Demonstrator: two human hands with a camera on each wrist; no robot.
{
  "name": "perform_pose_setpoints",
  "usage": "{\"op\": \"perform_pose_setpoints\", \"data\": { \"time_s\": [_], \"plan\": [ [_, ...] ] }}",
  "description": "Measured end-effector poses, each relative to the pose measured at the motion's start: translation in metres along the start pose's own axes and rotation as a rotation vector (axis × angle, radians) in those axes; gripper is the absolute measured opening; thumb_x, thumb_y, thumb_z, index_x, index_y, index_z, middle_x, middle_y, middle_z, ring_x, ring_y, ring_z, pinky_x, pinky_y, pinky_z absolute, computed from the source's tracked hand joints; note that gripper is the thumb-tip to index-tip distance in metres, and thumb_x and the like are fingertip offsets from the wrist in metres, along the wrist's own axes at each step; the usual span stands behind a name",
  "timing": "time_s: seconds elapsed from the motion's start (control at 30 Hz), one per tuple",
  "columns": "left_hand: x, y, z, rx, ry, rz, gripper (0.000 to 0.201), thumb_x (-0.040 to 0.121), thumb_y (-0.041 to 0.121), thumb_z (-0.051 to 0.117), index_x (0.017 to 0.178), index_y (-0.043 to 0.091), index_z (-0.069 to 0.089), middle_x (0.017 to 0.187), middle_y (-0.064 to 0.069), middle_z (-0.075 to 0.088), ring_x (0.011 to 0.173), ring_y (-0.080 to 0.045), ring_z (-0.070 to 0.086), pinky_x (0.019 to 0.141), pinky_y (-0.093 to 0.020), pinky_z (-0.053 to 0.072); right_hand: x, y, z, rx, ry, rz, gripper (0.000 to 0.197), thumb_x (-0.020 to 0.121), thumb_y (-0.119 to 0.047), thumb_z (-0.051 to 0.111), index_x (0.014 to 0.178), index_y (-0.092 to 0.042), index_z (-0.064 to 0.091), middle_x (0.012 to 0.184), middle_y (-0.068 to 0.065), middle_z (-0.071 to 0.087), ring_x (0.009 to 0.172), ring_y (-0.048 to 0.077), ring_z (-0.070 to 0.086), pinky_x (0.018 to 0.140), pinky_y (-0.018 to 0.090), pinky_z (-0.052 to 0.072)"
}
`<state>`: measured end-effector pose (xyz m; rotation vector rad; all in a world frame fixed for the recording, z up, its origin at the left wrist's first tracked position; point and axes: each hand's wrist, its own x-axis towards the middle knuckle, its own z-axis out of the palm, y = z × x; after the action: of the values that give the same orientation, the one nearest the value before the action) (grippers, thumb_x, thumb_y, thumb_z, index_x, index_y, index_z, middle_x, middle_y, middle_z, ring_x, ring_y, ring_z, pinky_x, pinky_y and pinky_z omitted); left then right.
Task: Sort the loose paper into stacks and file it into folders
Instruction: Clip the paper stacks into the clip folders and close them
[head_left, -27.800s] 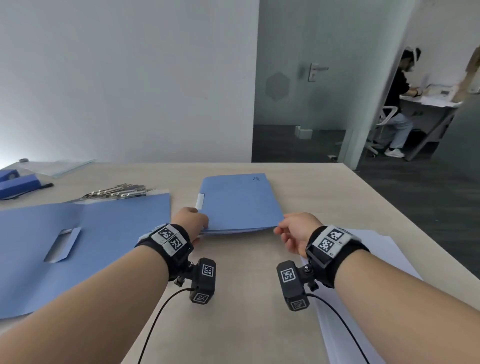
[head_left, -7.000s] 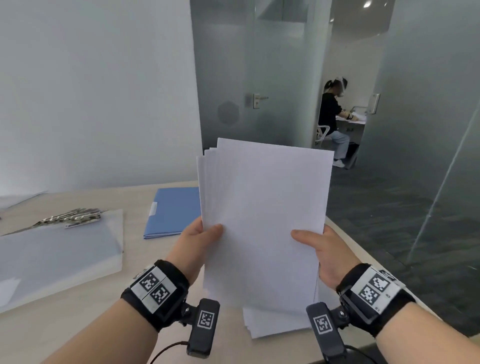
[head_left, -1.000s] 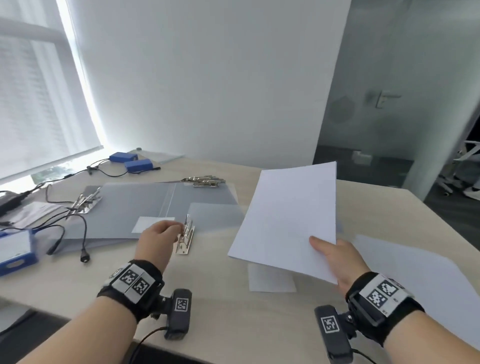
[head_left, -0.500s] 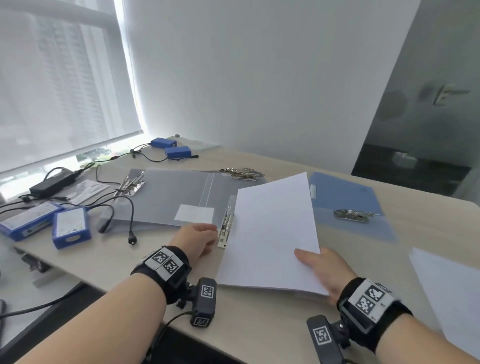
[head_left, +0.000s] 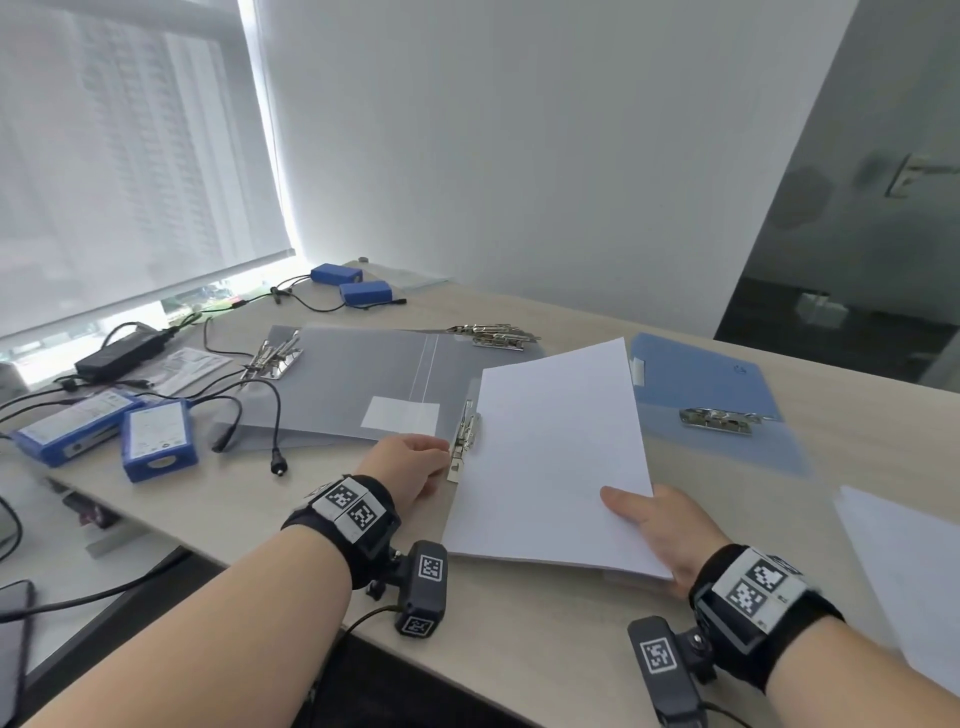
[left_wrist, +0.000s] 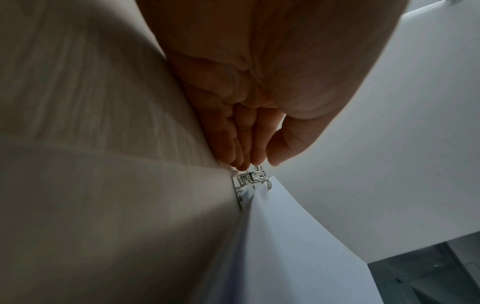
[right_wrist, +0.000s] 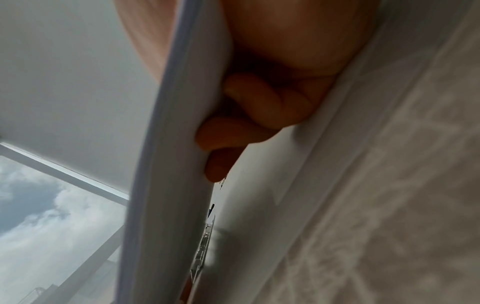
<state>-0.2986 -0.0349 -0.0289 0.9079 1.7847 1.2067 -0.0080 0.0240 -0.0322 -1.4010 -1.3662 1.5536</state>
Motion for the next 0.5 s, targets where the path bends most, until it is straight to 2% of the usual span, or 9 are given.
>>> {"op": "perform_pose_setpoints", "data": {
  "time_s": [0.07, 0.13, 0.23, 0.33, 0.43, 0.5],
  "plan": [
    [0.0, 0.0, 0.0, 0.008, -0.005, 0.001, 0.014, 0.092, 0.014, 0.065, 0.1, 0.019, 0.074, 0.081, -0.004, 0.071, 0.074, -0.021, 0.059, 0.092, -0.041, 0.057, -0.001, -0.001, 0.002, -0.011, -0.006, -0.002, 0.022, 0.095, -0.016, 0.068, 0.108, 0.002, 0.07, 0.097, 0.015, 0.078, 0.088, 0.033, 0.075, 0.076, 0.038, 0.059],
    [0.0, 0.0, 0.001, 0.019, -0.002, 0.005, 0.014, 0.093, 0.013, 0.064, 0.101, 0.019, 0.074, 0.082, -0.004, 0.071, 0.075, -0.021, 0.059, 0.088, -0.038, 0.058, -0.001, -0.001, 0.004, -0.032, -0.007, -0.004, 0.021, 0.095, -0.015, 0.067, 0.107, 0.002, 0.071, 0.096, 0.014, 0.078, 0.089, 0.033, 0.075, 0.079, 0.039, 0.059],
    [0.0, 0.001, 0.001, 0.036, -0.002, 0.004, 0.015, 0.093, 0.013, 0.063, 0.103, 0.018, 0.074, 0.081, -0.004, 0.07, 0.071, -0.021, 0.057, 0.075, -0.031, 0.055, 0.001, 0.0, 0.006, -0.06, -0.002, 0.005, 0.023, 0.095, -0.015, 0.068, 0.109, 0.003, 0.07, 0.098, 0.016, 0.078, 0.095, 0.037, 0.074, 0.088, 0.046, 0.059],
    [-0.001, 0.002, 0.002, 0.053, -0.005, 0.003, 0.015, 0.094, 0.013, 0.062, 0.103, 0.019, 0.072, 0.082, -0.004, 0.069, 0.069, -0.02, 0.056, 0.069, -0.026, 0.053, 0.001, -0.001, 0.008, -0.059, -0.003, 0.019, 0.027, 0.095, -0.017, 0.069, 0.112, 0.003, 0.068, 0.101, 0.016, 0.077, 0.097, 0.036, 0.074, 0.087, 0.043, 0.059],
    [0.0, 0.001, 0.002, 0.052, -0.007, 0.002, 0.014, 0.093, 0.013, 0.063, 0.102, 0.018, 0.073, 0.08, -0.004, 0.069, 0.069, -0.021, 0.056, 0.072, -0.029, 0.054, 0.0, -0.002, 0.009, -0.056, 0.019, 0.028, 0.032, 0.095, -0.03, 0.068, 0.112, -0.002, 0.068, 0.101, 0.012, 0.078, 0.095, 0.032, 0.075, 0.09, 0.044, 0.058],
    [0.001, 0.0, 0.002, 0.048, -0.009, 0.002, 0.014, 0.092, 0.014, 0.064, 0.102, 0.018, 0.073, 0.078, -0.003, 0.069, 0.069, -0.021, 0.057, 0.077, -0.032, 0.056, -0.004, -0.005, 0.011, -0.024, 0.021, 0.03, 0.03, 0.098, -0.033, 0.062, 0.113, -0.008, 0.067, 0.103, 0.008, 0.078, 0.095, 0.027, 0.074, 0.081, 0.037, 0.058]
  ]
}}
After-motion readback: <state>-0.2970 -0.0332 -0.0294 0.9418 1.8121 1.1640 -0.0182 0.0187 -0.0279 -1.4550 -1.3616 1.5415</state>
